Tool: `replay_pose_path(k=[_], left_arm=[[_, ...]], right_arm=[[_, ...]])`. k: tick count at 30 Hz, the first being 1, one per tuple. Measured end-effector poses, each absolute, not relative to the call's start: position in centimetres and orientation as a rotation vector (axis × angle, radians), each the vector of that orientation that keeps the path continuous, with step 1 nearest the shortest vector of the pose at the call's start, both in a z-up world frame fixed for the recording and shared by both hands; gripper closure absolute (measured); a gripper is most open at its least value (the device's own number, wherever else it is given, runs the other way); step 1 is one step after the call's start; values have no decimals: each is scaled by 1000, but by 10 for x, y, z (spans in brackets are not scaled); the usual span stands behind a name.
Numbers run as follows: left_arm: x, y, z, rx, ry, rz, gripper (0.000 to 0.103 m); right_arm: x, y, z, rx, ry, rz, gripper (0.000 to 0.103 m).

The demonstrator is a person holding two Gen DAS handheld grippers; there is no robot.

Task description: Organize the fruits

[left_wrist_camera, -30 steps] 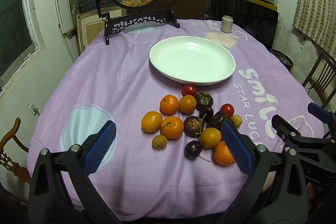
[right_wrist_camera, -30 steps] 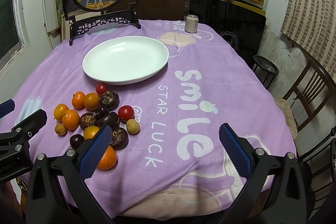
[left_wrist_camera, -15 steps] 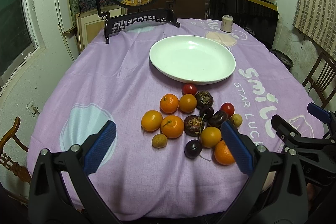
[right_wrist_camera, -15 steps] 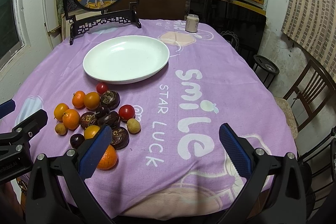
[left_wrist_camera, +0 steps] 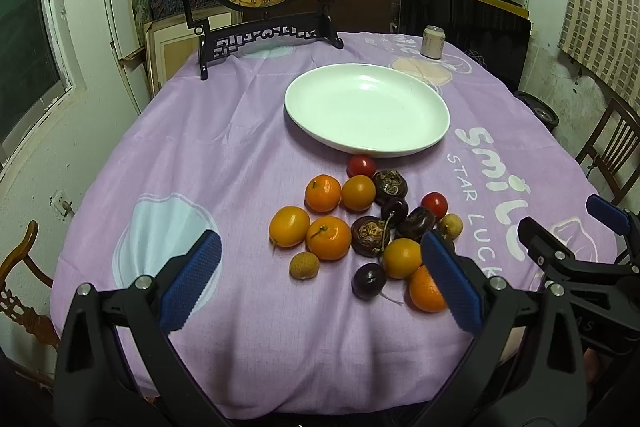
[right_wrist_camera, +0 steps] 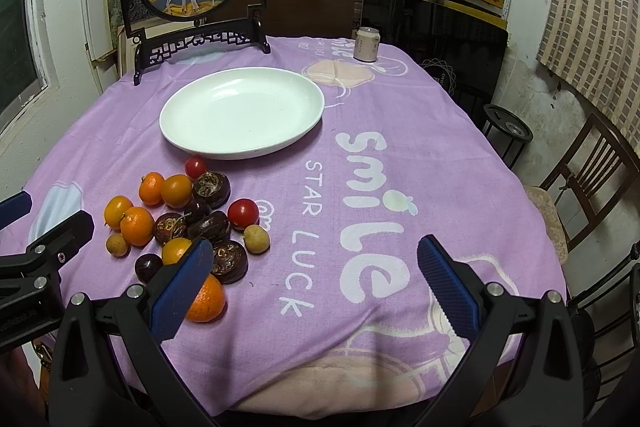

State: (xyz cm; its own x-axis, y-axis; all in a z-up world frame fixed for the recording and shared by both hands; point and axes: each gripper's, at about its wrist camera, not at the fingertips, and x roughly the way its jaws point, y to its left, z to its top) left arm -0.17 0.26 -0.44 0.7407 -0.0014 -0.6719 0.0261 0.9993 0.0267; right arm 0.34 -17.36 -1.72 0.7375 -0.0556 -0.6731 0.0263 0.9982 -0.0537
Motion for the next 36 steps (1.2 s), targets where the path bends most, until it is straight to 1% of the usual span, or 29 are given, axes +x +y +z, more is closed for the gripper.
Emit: replay_pose_path(k=[6,12,13,14,16,18,19,20,21,32,34,36], left_arm=[[-7,6,-24,24,751,-18,2],[-5,56,-41,-50,786,109,2],[-7,65,-44,-71,798,127,2],[-9,75,-50,-98,815,147,2],[-12,85,-57,-131,842,162,2],[-12,90,-63,-143,871,163,2],[-12,90,-64,-144,879,160,2],[-13,89,-66,-140,887,152,2],[-11,87,-66,-136,894,146,2],[17,62,-89,-71,974,60,3],[22,56,-92,-72,983,27,11],[28,47,-95,-72,993,-17,15]], right_arm=[[2,-170,-20,-44,745,-16,1],[-16,-139,-44,-93,796,297,1],[-16,-136,-49,-99,813,320,5],[-14,-132,-54,-98,831,344,15],[-6,-126,-65,-68,877,390,25],[2,-120,-75,-49,918,404,25],[8,-116,-82,-50,945,403,27],[14,-115,-90,-44,971,407,44],[18,-115,-97,-30,992,417,57],[9,-150,-94,16,978,315,58],[9,-153,-96,16,982,316,57],[12,-153,-97,13,980,318,58]])
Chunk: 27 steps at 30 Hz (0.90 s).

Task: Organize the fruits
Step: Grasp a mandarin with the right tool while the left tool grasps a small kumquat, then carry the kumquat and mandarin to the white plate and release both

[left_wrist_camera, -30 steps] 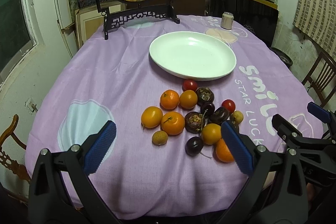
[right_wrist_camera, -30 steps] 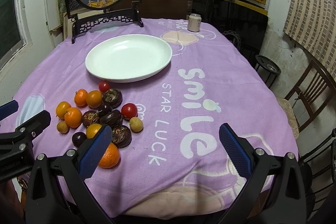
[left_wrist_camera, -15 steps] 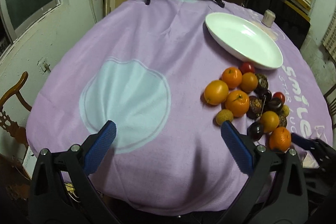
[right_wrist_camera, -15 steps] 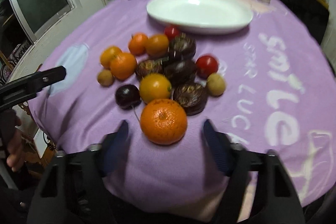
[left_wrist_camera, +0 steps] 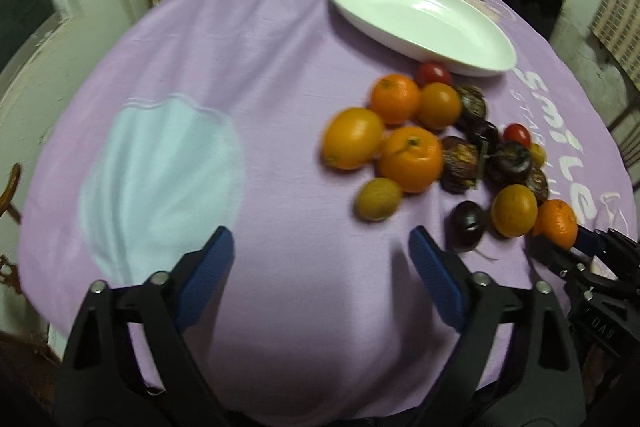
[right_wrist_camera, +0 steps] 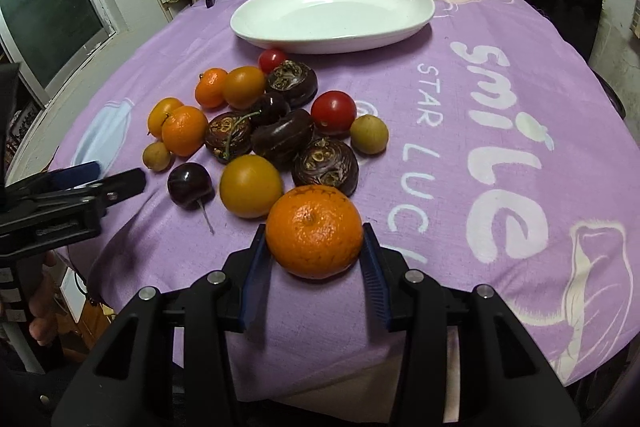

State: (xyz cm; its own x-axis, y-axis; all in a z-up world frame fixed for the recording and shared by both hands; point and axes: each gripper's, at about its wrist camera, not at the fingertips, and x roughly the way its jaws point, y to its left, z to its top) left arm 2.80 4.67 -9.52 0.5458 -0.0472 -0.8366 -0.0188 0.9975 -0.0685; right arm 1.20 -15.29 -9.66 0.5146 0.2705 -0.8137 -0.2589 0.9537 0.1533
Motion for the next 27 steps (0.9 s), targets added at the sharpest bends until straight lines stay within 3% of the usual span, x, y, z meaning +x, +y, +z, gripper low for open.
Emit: replay_pose_path(k=[3,6,8,9,22,27], left_arm=[[38,37,-101,-61,1000,-42,27],[45,31,-99,-42,972,-49,51],[46,31,-98,-58,967,-79,75],[46,31,-97,-68,965,-95,78],[30,42,-54,-106,893,-129,78],[70,34,-28,-65,865,-154,78]], right_arm=[[12,-155,-97,16,979,325,57],[13,-156,-97,16,978,327,58],[13,-155,-97,18,978,328,58],[13,-155,-96,18,978,328,58],[15,-168,-69,48,917,329,58],[54,-172,-55,49,922,355,58]])
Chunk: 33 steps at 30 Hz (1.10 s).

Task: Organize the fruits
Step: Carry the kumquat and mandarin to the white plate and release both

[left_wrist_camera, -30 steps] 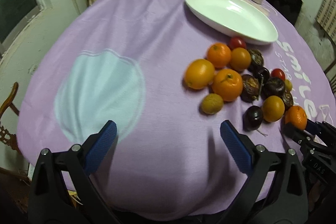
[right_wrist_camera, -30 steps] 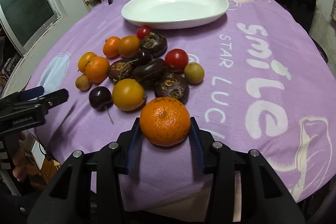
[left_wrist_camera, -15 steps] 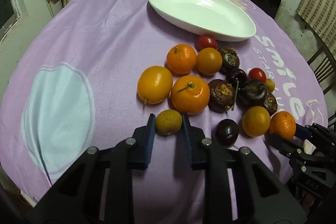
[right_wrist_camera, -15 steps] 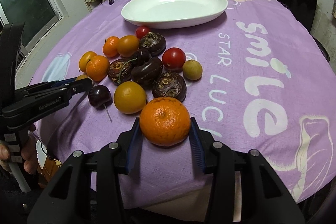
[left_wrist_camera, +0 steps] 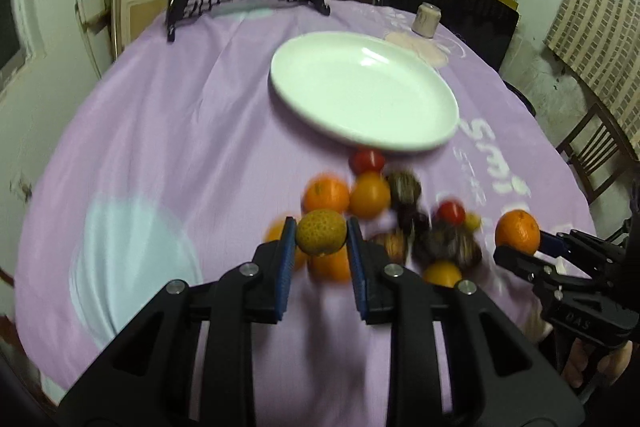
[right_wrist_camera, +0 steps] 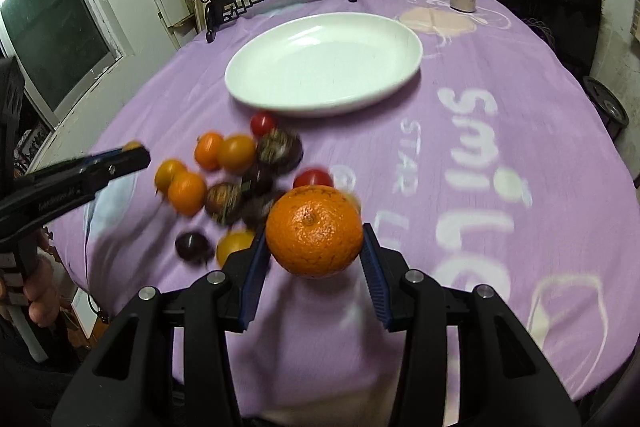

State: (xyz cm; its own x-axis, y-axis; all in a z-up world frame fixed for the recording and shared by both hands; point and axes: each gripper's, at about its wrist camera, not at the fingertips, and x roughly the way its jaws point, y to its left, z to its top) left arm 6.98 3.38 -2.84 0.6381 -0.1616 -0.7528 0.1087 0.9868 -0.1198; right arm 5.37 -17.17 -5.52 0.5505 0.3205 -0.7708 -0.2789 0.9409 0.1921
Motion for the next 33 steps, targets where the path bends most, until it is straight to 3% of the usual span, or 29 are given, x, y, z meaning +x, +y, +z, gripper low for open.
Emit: replay_pose_path(k=[8,12,18,19,21,30,33], left_arm=[[235,8,2,-37,871,-154,78],[305,-2,-13,-76,946,-172,78],[342,3,-27,-142,953,-191,76],[344,3,-29,-138,952,-193,63],[346,3,-28,-127,940,-194,36],[261,10,14,-130,823,-210,34],[202,14,18,-105,758,-223,19]], right_arm=[[198,-160,-12,-23,855,385,57],[285,-150,-34,-47,933,326,58],[324,-146,-58,-20,991,356,57],[327,-144,-60,-27,990,357,56],[327,-140,-58,-44,967,344,41],[232,-165,-4,-61,828,328,37],[182,-176,1,-41,799,362,21]])
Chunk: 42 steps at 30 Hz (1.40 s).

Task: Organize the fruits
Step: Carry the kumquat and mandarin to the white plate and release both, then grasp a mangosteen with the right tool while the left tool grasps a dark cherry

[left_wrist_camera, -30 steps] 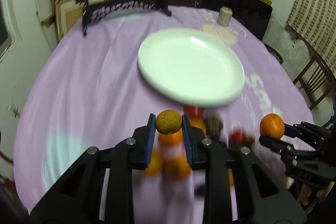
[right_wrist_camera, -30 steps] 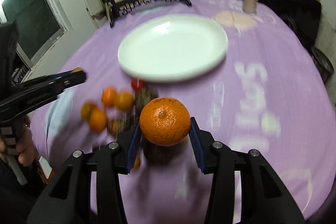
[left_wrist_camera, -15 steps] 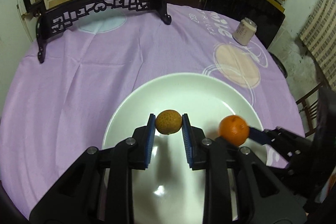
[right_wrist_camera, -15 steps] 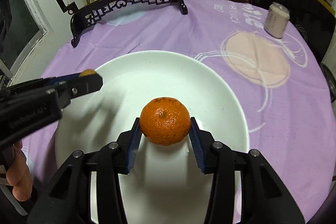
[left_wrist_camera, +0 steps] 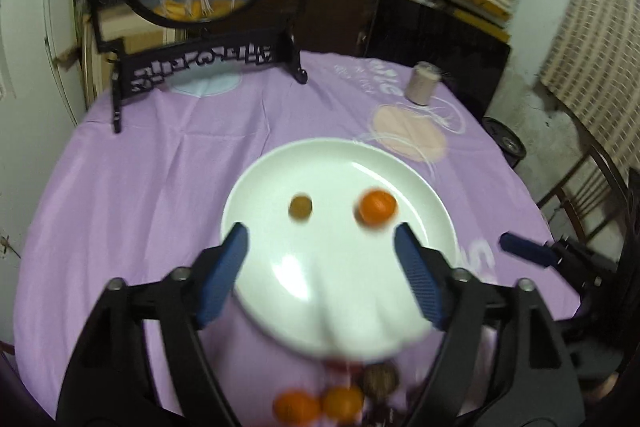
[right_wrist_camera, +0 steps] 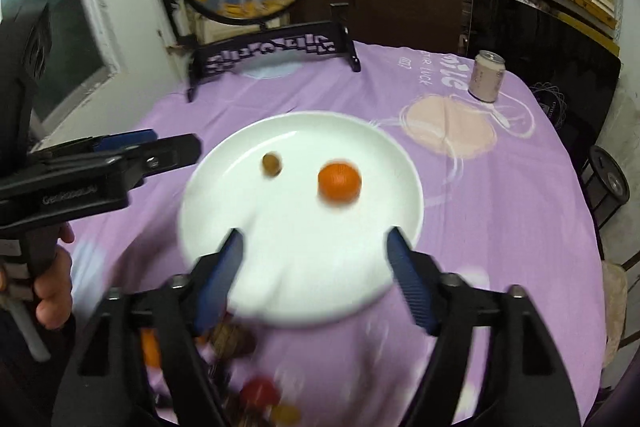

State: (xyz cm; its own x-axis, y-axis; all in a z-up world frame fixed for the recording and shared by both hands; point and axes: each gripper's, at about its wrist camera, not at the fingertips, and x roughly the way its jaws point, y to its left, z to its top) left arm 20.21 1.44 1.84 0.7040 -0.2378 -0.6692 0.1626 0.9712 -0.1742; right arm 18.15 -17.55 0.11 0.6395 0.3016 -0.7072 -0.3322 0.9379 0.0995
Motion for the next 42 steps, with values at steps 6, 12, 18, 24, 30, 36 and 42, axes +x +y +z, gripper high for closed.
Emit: replay_pose_path(k=[6,12,18,24,30,36,42], left_arm=[[132,38,-13,-100,775,-169,18],[101,63,-22,-111,799,-113,19],[71,78,-39,-86,827,-100,19],[48,84,-53,-95,887,-123,19],[28,49,-63,-37,942,-260,18],[29,11,-77,10,995,-318,20],[44,-17,-94,43,1049,-338,48]], right_arm=[[122,-192,-13,20,816,331,14],[96,-192,-25,19,858,309,14],[52,-175,-57,-92,910,344,29],[53,-154,-88,-112,1007,425,51],[66,-129,-95,-196,953,406,64],[50,-153,-86,-137,942,375,64],[32,-187,-87,-52,929,333,64]])
